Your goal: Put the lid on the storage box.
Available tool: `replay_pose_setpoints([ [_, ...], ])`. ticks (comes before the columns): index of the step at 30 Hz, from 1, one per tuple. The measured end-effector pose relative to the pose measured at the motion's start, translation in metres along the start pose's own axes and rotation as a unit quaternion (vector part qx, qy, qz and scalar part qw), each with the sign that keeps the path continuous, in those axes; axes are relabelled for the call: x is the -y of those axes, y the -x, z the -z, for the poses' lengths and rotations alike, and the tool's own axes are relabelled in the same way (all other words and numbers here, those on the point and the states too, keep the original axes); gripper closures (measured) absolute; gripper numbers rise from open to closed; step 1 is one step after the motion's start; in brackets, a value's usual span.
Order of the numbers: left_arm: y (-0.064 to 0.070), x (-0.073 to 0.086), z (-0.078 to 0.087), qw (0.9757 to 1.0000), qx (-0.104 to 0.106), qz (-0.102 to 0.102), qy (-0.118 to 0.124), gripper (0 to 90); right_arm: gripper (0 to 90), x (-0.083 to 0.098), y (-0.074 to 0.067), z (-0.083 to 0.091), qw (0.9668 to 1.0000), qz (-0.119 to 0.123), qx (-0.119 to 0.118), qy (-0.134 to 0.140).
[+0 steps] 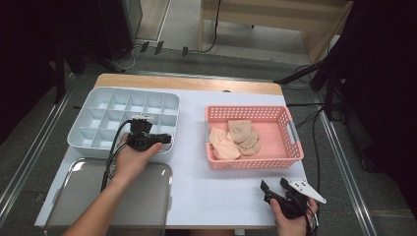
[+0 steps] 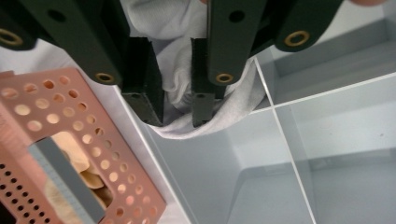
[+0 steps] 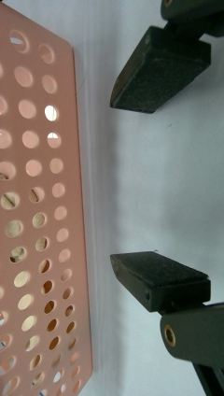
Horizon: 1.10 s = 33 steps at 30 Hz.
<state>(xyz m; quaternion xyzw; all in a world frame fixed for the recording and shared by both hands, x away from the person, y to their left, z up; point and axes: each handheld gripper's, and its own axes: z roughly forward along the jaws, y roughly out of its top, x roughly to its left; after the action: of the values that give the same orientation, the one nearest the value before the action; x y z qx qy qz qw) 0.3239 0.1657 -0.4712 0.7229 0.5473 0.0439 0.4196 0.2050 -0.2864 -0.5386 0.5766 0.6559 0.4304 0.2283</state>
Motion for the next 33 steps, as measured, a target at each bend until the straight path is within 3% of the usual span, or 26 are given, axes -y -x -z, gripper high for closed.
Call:
replay_pose_setpoints([
  [4,0.0,0.002,0.009,0.9997,-0.005,-0.001,0.022,68.9,20.9,0.0,0.0,0.0,1.0,0.001,0.0,0.0],
  [5,0.0,0.003,0.011,0.9996,0.004,-0.004,0.026,66.0,20.9,0.0,0.0,0.0,1.0,0.0,-0.001,0.0],
  [8,0.002,0.007,0.016,0.9991,0.005,-0.01,0.042,57.1,20.9,0.0,0.0,0.0,1.0,0.001,0.001,0.001],
  [11,0.002,0.012,0.024,0.9977,0.012,-0.006,0.067,47.7,20.8,0.0,0.0,0.0,1.0,0.001,0.001,0.002],
  [16,0.005,0.025,0.036,0.9959,0.001,-0.021,0.089,29.9,20.5,0.0,0.001,0.002,1.0,-0.004,-0.001,0.007],
  [21,0.006,0.035,0.048,0.9946,0.013,-0.038,0.096,14.1,19.9,-0.001,0.0,0.002,1.0,-0.001,0.001,0.006],
  [28,0.003,0.051,0.068,0.9916,0.017,-0.047,0.119,5.7,19.3,-0.002,0.001,0.003,0.9999,-0.002,-0.004,0.01],
  [33,-0.002,0.067,0.081,0.9906,0.015,-0.037,0.131,2.1,17.4,-0.003,0.002,0.004,0.9999,-0.004,-0.009,0.008],
])
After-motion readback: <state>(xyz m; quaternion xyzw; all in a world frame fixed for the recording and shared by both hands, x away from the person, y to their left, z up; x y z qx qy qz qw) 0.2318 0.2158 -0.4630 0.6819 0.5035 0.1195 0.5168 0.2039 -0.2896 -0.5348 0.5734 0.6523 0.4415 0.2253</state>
